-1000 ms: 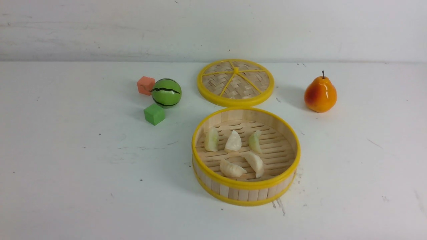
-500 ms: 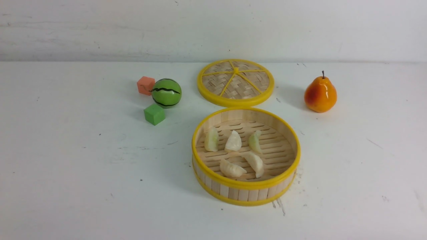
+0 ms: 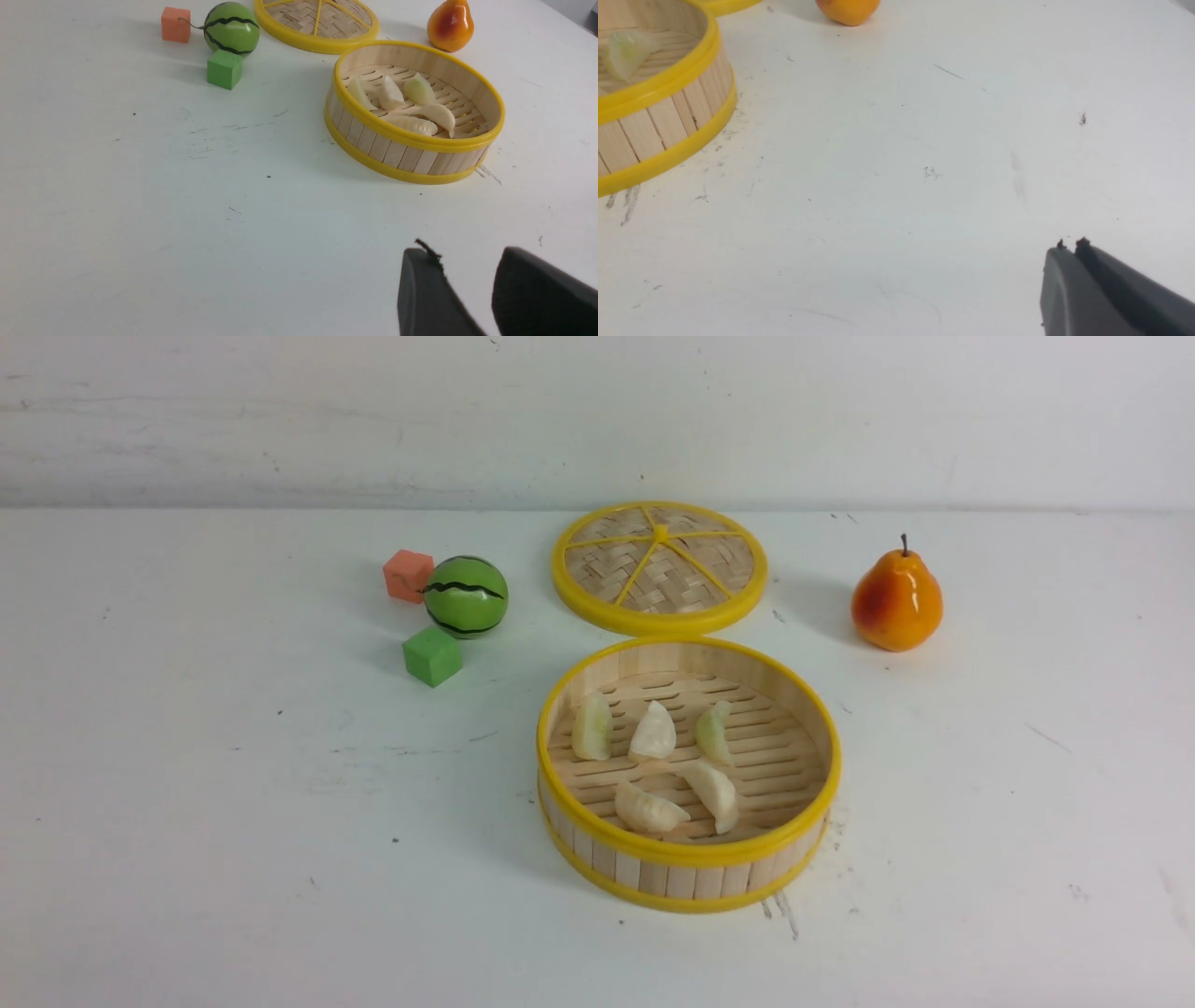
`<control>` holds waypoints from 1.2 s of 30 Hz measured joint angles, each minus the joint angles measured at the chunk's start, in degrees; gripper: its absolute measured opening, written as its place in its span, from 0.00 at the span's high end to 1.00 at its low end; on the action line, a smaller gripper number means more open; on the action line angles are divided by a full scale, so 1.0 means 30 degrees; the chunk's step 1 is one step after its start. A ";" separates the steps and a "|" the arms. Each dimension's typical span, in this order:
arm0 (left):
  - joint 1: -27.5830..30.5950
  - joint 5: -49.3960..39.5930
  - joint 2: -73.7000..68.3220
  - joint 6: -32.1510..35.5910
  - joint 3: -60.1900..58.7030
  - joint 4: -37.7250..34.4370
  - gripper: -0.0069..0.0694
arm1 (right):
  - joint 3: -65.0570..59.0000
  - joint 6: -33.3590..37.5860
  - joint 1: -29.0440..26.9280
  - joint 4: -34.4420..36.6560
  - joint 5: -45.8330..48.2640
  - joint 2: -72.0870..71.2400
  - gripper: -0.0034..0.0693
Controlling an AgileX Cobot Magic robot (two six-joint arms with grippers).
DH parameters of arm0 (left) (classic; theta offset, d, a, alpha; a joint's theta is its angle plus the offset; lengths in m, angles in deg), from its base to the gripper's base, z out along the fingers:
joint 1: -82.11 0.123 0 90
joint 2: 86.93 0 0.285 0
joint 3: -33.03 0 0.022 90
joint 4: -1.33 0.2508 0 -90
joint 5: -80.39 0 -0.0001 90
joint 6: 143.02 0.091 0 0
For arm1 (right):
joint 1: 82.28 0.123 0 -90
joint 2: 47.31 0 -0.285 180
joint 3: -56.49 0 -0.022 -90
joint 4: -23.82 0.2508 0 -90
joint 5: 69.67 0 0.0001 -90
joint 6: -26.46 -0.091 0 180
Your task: Put the dumplings into the steamer on the white table.
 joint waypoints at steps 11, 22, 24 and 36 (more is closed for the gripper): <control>0.1739 0.9289 0.0000 -0.1672 -0.4006 0.0231 0.91 | 0.0000 0.0000 0.0000 0.0000 0.0000 0.0000 0.90; 0.9050 1.5205 0.1794 0.1501 -0.9897 -0.3781 0.93 | 0.0000 0.0000 0.0000 0.0000 0.0000 0.0000 0.89; 0.9783 1.5003 0.1953 0.1501 -1.0242 -0.3537 0.93 | 0.0000 0.0000 0.0000 0.0000 0.0000 0.0000 0.89; 1.1320 0.9098 0.1993 0.1302 -1.0384 -0.2198 0.93 | 0.0000 0.0000 0.0000 -0.0005 0.0000 0.0000 0.86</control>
